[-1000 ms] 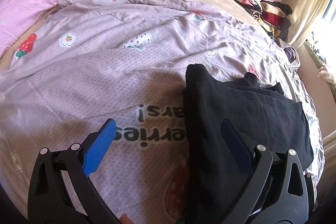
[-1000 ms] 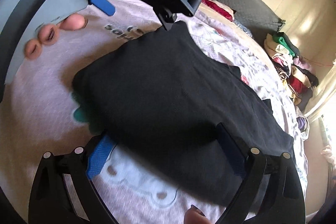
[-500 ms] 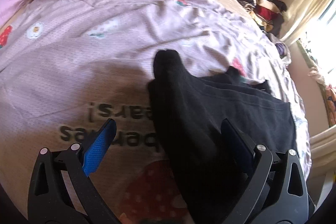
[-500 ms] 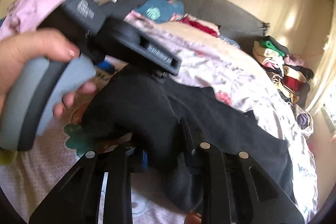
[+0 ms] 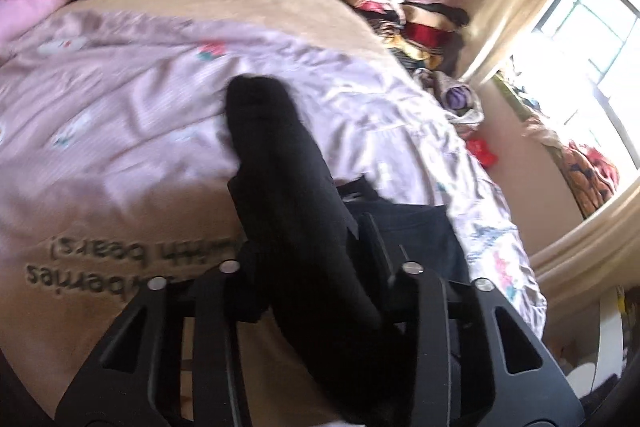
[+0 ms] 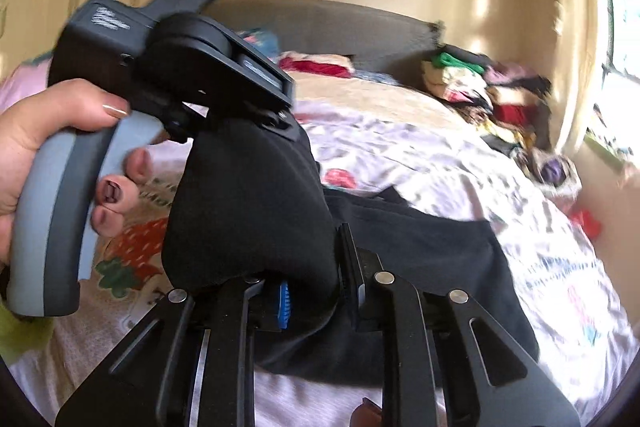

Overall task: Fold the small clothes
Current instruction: 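Fold the lifted shirt end over toward the left gripper with the right gripper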

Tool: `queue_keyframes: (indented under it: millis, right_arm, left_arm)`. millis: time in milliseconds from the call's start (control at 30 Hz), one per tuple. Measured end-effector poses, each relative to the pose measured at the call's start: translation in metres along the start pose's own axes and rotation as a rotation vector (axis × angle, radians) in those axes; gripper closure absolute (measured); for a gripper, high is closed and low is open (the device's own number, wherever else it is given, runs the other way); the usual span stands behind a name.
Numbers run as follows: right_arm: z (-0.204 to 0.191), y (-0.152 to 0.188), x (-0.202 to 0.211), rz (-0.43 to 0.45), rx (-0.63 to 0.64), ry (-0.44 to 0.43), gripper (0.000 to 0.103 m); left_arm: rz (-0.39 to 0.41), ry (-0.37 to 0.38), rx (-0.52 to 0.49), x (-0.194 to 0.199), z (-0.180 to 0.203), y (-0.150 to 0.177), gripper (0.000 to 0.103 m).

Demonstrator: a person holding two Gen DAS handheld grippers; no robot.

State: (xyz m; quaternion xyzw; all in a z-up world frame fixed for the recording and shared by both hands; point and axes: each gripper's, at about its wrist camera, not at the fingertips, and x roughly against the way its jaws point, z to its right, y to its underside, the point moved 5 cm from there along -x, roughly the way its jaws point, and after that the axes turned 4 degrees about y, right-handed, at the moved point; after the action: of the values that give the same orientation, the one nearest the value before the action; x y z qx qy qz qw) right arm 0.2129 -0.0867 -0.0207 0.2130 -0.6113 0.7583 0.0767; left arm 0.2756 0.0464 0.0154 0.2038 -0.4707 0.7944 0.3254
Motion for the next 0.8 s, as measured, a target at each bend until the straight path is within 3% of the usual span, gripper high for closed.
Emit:
queue_keyframes:
  millis: [400,800]
  right_arm:
    - [0.072,0.02,0.015,-0.034,-0.221,0.018,0.089]
    - [0.116,0.062,-0.004,-0.168,-0.475,-0.051,0.091]
  left_arm:
    - [-0.049,0.019,-0.091,-0.046,0.079,0.002,0.076]
    - [-0.172,-0.025,-0.124,-0.117,0.119,0.022,0.075]
